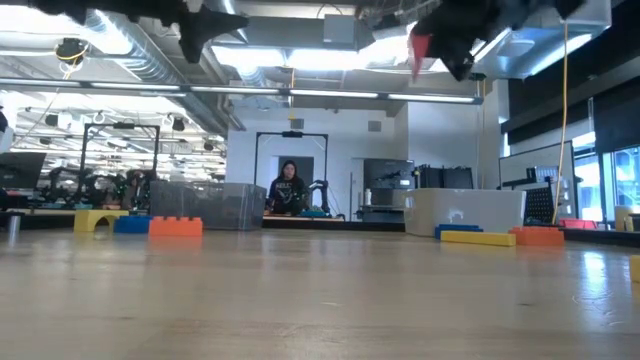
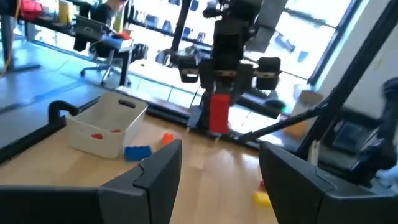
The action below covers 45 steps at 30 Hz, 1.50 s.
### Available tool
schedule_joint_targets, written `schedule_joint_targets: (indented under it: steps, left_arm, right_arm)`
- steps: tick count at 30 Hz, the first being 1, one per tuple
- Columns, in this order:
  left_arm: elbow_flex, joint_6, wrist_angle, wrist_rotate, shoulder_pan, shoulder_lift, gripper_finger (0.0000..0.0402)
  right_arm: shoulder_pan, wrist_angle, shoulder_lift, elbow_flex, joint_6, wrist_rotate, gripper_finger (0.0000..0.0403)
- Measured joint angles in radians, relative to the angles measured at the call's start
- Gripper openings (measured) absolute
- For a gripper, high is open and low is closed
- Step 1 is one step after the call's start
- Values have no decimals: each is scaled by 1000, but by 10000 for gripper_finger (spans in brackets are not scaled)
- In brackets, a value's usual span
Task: Sort & place blocks by color
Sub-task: Put the red triangular block into the gray bin
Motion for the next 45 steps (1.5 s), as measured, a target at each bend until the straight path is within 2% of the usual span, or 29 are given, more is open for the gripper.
schedule_joint_targets:
  steps: [7,17,24,27,31,34,36,38,41,45]
  left_arm:
    - [-53,-9,96,-50,-9,-12,206]
    - [-53,-9,112,-52,-9,-12,206]
    - [-53,-9,139,-53,-9,-12,206]
    - [-53,-13,141,-53,-9,-12,206]
    - [-53,-28,144,-54,-9,-12,206]
    - [-53,-28,144,-54,-9,-12,206]
    - [-53,-28,144,-54,-9,-12,206]
    - [-53,-28,144,-64,-9,-12,206]
    - [-53,-28,144,-97,-9,-12,206]
    - [-53,-28,144,-130,-9,-12,206]
  right_arm:
    - [4,186,-128,-150,97,31,133]
    - [4,188,-131,-151,103,32,133]
    - [3,167,-123,-122,143,86,133]
    - [3,130,-111,-89,111,149,133]
    - [-18,-3,-95,-15,72,324,133]
    - [-66,-168,-65,61,76,457,133]
    - [-130,-295,-31,123,80,491,133]
    - [-213,-398,15,182,72,454,133]
    - [-353,-539,106,262,18,340,133]
    - [-526,-617,241,306,-104,255,133]
